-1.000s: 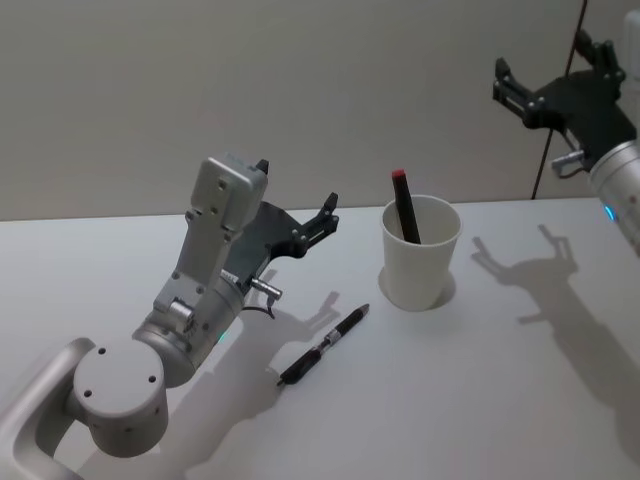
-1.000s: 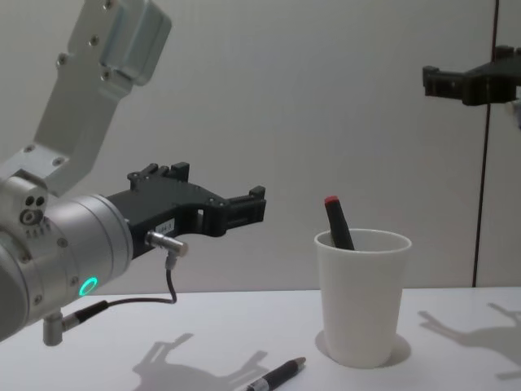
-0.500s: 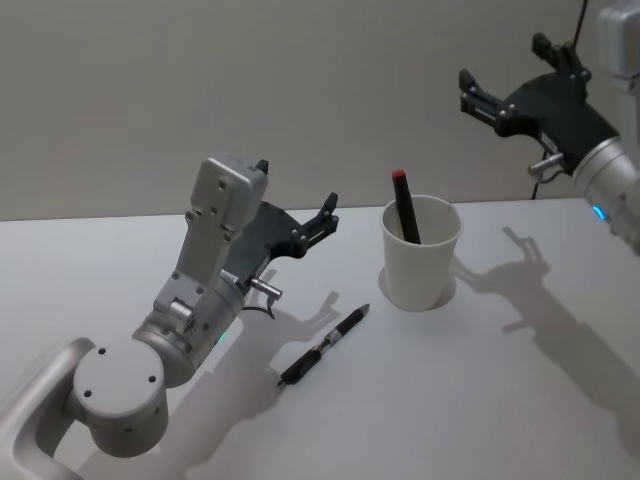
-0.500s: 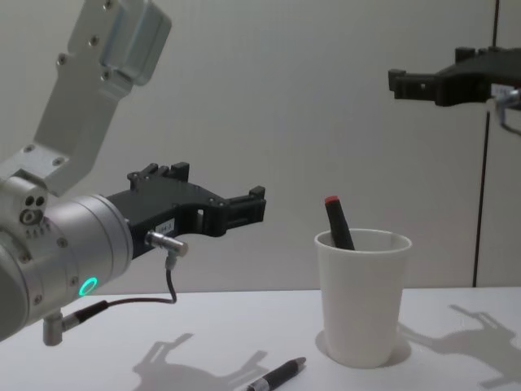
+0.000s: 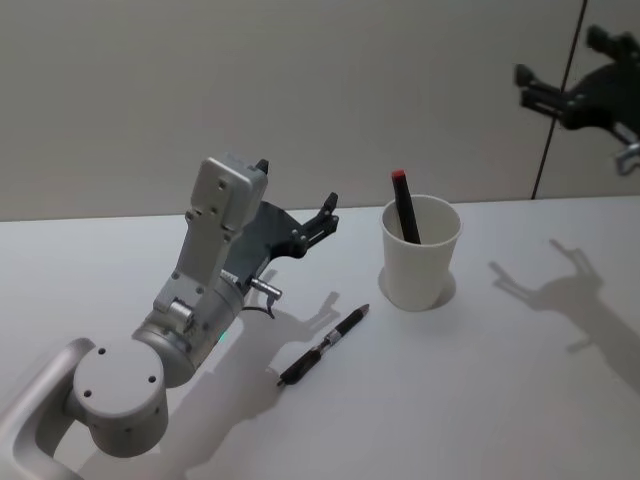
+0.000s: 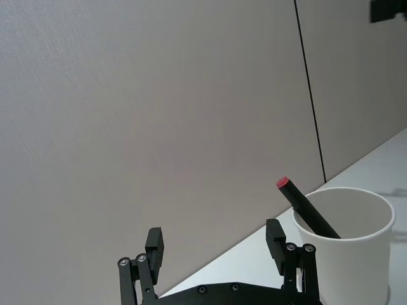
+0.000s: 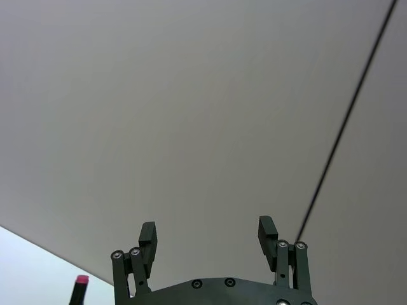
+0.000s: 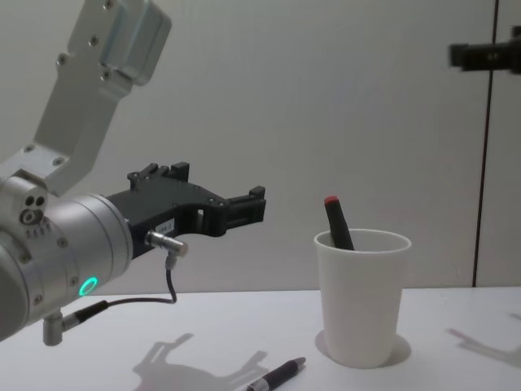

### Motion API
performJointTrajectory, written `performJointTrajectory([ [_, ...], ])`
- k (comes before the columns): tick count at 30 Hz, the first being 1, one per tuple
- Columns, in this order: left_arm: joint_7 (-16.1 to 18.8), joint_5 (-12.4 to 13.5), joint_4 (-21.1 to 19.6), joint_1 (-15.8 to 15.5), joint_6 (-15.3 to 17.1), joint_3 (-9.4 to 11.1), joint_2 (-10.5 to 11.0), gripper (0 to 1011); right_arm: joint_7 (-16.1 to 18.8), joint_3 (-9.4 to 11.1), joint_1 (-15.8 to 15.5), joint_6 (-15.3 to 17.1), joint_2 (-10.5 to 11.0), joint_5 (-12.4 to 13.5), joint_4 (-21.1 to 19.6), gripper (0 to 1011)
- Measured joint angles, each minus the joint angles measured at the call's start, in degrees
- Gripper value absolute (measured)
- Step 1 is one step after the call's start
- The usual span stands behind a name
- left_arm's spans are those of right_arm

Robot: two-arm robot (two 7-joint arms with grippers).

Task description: Place the pen into the pen holder.

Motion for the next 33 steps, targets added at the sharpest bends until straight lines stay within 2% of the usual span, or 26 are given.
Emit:
performJointTrajectory([
  [8, 0.0, 0.0, 0.0, 0.0, 0.0, 0.0, 0.0, 1001, -0.1, 3.4, -2.8, 2.6, 3.2, 3.1, -4.2, 1001],
  [14, 0.0, 0.0, 0.0, 0.0, 0.0, 0.0, 0.0, 1001, -0.5, 3.3, -3.1, 2.5, 3.3, 3.3, -4.3, 1001],
  [18, 0.0, 0.0, 0.0, 0.0, 0.0, 0.0, 0.0, 1001, -1.5, 2.6, -3.9, 1.5, 3.3, 3.7, -4.1, 1001],
  [26, 0.0, 0.0, 0.0, 0.0, 0.0, 0.0, 0.0, 1001, -5.6, -0.3, -7.4, -2.4, 3.3, 5.4, -3.2, 1001],
  [27, 0.0, 0.0, 0.0, 0.0, 0.0, 0.0, 0.0, 1001, -7.1, -1.4, -8.7, -3.7, 3.3, 6.0, -2.9, 1002],
  [33, 0.0, 0.0, 0.0, 0.0, 0.0, 0.0, 0.0, 1001, -10.4, -3.7, -11.5, -6.9, 3.3, 7.4, -2.3, 1001],
])
